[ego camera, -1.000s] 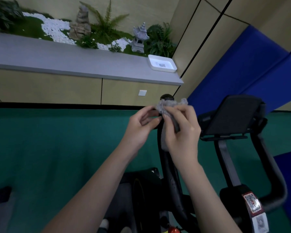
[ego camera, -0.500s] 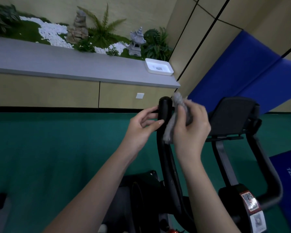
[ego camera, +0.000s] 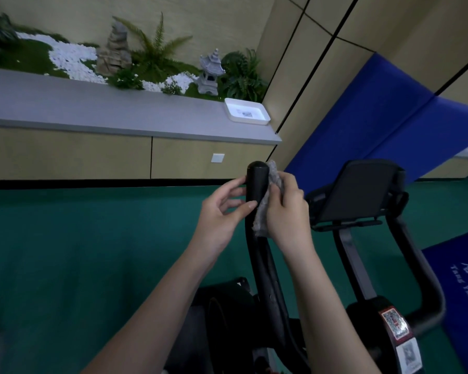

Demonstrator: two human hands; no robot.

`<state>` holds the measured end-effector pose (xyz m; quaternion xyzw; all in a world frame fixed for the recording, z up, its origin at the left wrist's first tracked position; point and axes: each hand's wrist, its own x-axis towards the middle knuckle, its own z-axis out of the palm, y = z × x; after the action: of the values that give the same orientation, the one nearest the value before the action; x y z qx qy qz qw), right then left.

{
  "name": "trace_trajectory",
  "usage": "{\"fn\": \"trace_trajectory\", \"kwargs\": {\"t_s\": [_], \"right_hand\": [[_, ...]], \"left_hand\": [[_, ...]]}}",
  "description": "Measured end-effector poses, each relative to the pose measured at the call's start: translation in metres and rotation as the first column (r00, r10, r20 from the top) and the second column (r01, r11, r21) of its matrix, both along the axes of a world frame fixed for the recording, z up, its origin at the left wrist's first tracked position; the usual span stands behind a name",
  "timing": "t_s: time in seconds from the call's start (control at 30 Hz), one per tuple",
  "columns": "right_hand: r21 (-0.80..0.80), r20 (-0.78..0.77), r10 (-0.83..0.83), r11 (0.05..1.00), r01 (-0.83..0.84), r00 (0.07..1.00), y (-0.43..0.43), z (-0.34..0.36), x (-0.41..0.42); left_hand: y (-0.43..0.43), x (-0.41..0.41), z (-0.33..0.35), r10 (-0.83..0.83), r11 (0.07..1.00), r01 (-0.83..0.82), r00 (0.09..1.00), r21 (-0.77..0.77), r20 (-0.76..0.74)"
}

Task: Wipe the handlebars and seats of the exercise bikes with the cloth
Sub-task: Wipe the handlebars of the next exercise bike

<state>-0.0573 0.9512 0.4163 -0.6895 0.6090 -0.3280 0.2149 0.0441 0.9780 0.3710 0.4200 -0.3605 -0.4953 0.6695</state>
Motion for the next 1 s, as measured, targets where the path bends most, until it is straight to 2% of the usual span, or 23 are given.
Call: {"fn": "trace_trajectory", "kwargs": {"t_s": [0.2, 0.33, 0.53, 0.7, 0.9, 1.0], "right_hand": [[0.12, 0.308, -0.027, 0.993, -0.011, 0.951, -0.003, -0.002, 0.002], [0.093, 0.211, -0.009, 0.996, -0.011, 0.977, 0.012, -0.019, -0.009], [0.037, 0.313, -0.052, 0.998, 0.043, 0.948, 0.001, -0.006, 0.003], [0.011, 0.254, -0.017, 1.0, 0.014, 0.967, 0.017, -0.012, -0.005], [-0.167, 0.191, -0.029, 0.984, 0.061, 0.981, 0.036, -0.017, -0.005], [-0.275, 0.13, 0.01, 0.961, 0.027, 0.991, 0.048, -0.022, -0.01]], "left_hand": [[0.0, 0.001, -0.001, -0.01, 1.0, 0.01, 1.0, 0.017, 0.015], [0.001, -0.001, -0.002, 0.035, 0.999, -0.036, 0.998, 0.025, 0.059], [0.0, -0.001, -0.002, 0.023, 0.999, -0.024, 0.999, 0.036, 0.04], [0.002, -0.002, -0.003, 0.027, 0.998, -0.027, 1.0, 0.061, 0.002], [0.003, -0.002, -0.006, -0.009, 0.997, 0.011, 1.0, 0.083, -0.017], [0.005, -0.001, -0.009, -0.007, 0.994, 0.009, 1.0, 0.104, -0.019]]}}
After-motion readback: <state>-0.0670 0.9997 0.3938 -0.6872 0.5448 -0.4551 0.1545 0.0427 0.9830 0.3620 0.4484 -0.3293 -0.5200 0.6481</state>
